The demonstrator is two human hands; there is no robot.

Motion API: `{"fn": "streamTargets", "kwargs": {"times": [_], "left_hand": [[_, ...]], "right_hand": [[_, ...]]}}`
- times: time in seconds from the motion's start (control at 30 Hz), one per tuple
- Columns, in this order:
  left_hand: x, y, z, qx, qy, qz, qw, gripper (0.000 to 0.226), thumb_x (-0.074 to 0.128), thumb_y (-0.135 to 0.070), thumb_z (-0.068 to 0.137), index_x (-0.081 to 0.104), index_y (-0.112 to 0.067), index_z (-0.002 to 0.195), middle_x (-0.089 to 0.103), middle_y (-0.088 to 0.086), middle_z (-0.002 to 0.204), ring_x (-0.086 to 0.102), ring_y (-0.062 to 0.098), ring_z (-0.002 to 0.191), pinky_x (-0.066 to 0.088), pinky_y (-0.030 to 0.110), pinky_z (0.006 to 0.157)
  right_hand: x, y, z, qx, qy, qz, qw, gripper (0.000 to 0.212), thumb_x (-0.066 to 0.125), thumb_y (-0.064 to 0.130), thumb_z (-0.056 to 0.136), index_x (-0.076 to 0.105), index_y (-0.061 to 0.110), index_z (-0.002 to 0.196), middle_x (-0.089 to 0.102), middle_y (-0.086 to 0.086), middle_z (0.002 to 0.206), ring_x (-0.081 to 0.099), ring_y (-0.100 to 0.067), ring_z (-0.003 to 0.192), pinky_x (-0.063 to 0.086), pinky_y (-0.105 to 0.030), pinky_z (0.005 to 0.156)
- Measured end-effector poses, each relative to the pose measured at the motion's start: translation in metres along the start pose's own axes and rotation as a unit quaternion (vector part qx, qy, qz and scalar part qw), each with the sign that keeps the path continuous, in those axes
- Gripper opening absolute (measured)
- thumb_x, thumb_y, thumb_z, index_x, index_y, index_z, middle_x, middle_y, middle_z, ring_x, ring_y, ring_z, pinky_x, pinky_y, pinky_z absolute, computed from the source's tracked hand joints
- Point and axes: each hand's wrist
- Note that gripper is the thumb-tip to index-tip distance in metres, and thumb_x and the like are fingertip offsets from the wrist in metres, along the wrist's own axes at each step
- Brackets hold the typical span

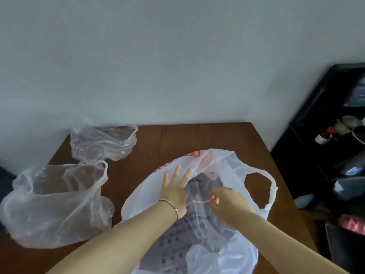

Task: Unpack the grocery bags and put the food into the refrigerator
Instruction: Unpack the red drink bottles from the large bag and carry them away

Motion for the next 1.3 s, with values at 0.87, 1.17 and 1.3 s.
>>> {"fn": "streamTargets", "kwargs": {"times": [0.87,1.17,1.3], "left_hand": [[-0.012,0.103,0.146,0.007,-0.018,-0.192,0.981,0.077,0.049,0.011,0.082,0.016,-0.014,0.147,-0.011,-0.014,0.155,0.051,0.016,0.068,0.047,0.026,0.059],[-0.013,0.099,0.144,0.001,-0.01,-0.206,0.978,0.077,0.047,0.011,0.084,0.013,-0.015,0.148,-0.009,-0.013,0.156,0.061,0.022,0.093,0.049,0.029,0.07],[-0.021,0.098,0.141,0.001,-0.022,-0.155,0.988,0.076,0.047,0.011,0.084,0.014,-0.014,0.148,-0.009,-0.012,0.156,0.05,0.016,0.068,0.04,0.025,0.059]], "right_hand": [[0.043,0.031,0.177,0.212,-0.105,0.017,0.972,0.033,0.038,0.041,0.094,0.043,0.019,0.118,0.045,-0.006,0.124,0.042,-0.027,0.114,0.038,-0.041,0.095],[0.062,0.018,0.187,0.291,-0.064,0.111,0.948,0.103,0.077,0.037,0.07,0.01,0.015,0.144,0.038,-0.013,0.133,0.043,-0.03,0.122,0.046,-0.04,0.097],[0.071,0.022,0.138,0.255,-0.035,0.257,0.932,0.094,0.08,0.037,0.061,0.027,0.023,0.137,0.038,-0.002,0.122,0.047,-0.019,0.109,0.052,-0.032,0.089]]}}
Point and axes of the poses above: each hand's wrist, its own z-axis towards the middle knuckle, its own x-axis out of the palm, y = z × x
